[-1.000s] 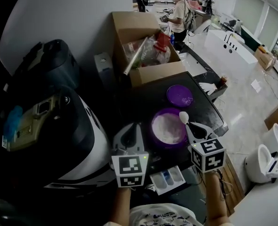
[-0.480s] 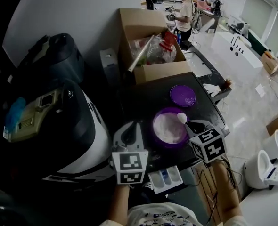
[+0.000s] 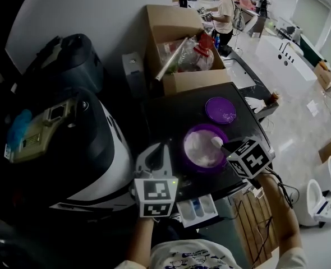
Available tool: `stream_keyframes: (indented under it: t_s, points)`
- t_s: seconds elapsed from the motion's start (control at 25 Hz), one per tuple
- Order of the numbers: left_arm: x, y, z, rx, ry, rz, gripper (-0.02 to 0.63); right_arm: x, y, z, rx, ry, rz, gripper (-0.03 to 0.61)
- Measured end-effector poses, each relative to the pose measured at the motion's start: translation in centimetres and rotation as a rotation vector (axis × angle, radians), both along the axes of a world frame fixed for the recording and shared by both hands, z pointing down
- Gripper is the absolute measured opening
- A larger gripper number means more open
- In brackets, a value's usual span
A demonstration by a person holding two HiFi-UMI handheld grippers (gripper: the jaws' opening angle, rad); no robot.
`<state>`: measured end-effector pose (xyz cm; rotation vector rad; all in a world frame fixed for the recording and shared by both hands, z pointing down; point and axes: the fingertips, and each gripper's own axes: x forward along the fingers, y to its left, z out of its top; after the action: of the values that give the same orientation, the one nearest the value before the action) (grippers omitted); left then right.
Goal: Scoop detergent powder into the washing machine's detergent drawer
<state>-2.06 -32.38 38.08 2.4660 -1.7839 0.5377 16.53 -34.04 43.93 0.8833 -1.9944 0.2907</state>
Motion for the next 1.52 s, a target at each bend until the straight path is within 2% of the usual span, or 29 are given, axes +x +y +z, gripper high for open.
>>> stream_keyframes:
  t_s: [0.88, 1.2, 1.52]
  points:
    - [0.2, 0.4, 0.4, -0.021, 0.006, 0.008, 0.002, -0.3, 0.4, 2.0, -0.058, 0.145, -0.097, 0.02]
    - [0.0, 0.6, 0.7, -0.029, 0.009, 0.007, 0.002, -0.3, 0.9, 2.0, -0.081, 0.149, -0.106, 0.02]
    - [-0.2, 1.0, 0.7, -0.03, 0.012, 0.003, 0.002, -1.0, 2.2, 2.2, -0.14, 0.086, -0.106, 0.02]
